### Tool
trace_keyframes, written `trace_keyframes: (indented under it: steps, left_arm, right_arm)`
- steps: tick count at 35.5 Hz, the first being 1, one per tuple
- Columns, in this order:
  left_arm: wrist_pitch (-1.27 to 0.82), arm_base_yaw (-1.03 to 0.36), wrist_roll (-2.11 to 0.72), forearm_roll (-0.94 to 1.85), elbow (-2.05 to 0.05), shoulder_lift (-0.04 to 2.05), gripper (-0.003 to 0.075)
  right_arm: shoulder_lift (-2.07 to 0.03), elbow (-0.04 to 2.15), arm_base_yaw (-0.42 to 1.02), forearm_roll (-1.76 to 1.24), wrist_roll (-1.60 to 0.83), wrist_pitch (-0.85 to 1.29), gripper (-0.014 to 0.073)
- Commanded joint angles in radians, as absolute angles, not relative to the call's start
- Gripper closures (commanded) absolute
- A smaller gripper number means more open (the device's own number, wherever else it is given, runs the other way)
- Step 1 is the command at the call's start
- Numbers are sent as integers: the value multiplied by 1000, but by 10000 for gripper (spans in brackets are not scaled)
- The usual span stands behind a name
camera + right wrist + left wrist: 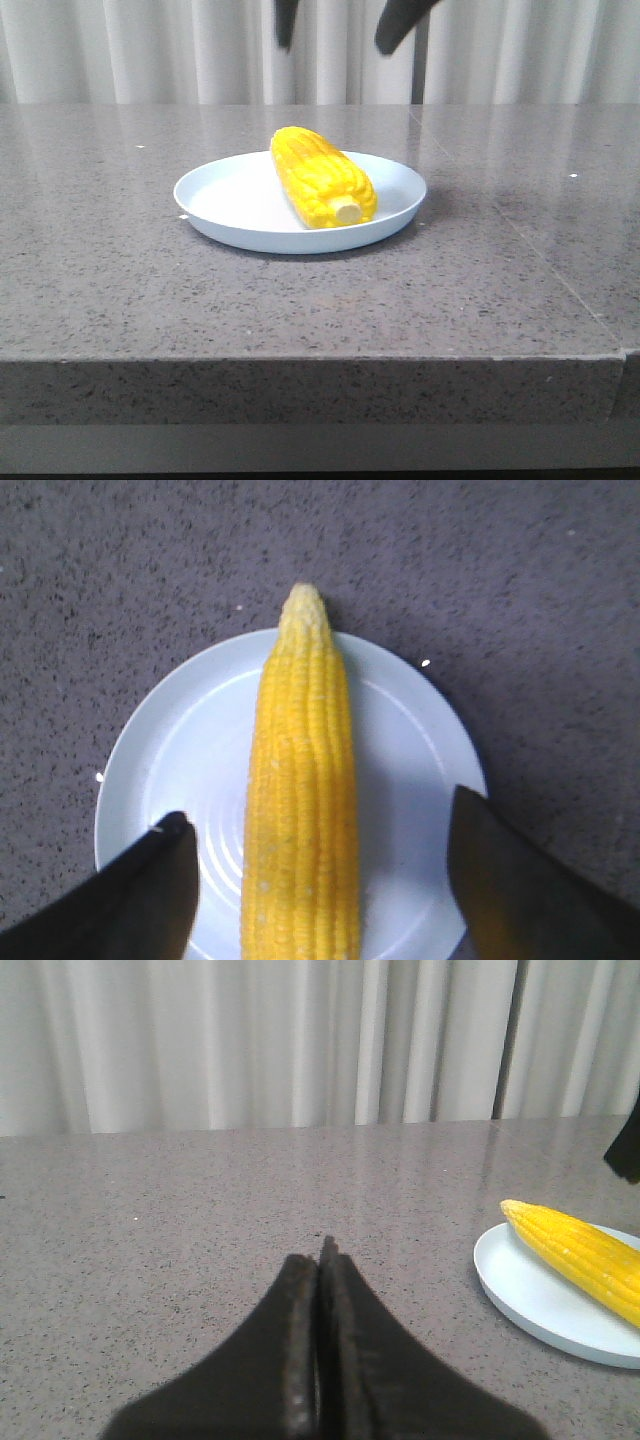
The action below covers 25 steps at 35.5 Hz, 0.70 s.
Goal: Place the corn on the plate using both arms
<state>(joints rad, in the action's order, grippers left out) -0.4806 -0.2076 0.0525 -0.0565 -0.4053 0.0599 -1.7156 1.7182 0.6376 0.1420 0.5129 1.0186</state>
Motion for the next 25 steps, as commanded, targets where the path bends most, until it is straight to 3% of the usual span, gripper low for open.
trace_keyframes:
  steps: [1,5,11,25]
  left_arm:
    - [-393,-207,59,-55,-429,72,741]
    - [-393,-207,59,-55,-429,72,741]
    - [-393,-207,59,-55,-429,72,741]
    - [-393,-207,59,-55,-429,72,741]
  right_arm:
    - [-1661,1800,599,174,507,1052,276]
    - [-1659,1821,564,173,507,1098,505]
    - [-1638,1820,460,172,500,1169,666]
    - [-1461,1719,191,74,343,1212,657]
